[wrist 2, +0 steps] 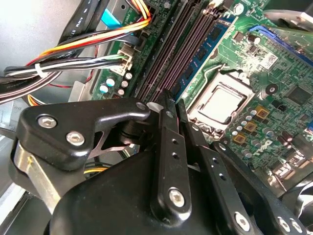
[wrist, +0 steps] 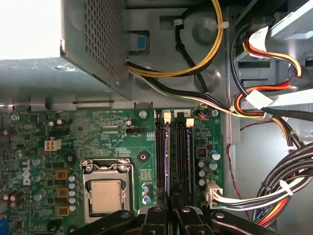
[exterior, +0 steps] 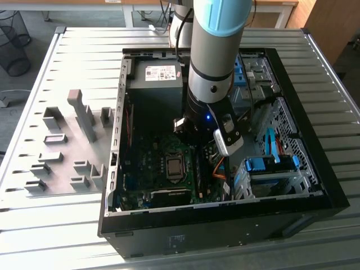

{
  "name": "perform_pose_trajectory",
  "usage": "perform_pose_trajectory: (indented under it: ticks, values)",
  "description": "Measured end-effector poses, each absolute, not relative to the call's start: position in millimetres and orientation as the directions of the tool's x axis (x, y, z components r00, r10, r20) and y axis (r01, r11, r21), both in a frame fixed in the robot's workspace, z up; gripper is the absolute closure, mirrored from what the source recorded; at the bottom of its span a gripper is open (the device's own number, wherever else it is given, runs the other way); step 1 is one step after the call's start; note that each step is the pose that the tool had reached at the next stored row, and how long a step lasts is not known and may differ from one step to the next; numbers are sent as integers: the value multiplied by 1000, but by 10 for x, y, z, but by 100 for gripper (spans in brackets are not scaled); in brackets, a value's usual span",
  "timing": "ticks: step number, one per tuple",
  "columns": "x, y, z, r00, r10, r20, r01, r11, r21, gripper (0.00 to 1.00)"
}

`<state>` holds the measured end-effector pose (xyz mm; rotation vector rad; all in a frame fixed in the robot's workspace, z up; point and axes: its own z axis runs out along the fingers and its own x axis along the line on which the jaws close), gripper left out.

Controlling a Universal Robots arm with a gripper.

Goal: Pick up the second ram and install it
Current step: 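Insert the second ram into the second slot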

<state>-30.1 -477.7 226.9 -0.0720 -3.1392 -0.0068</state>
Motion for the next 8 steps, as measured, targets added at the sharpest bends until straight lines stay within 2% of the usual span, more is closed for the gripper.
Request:
perform_pose_trajectory:
  ticks: [8]
  values:
    - [-293, -4776, 2250, -999, 33, 2, 33, 999, 5, 86]
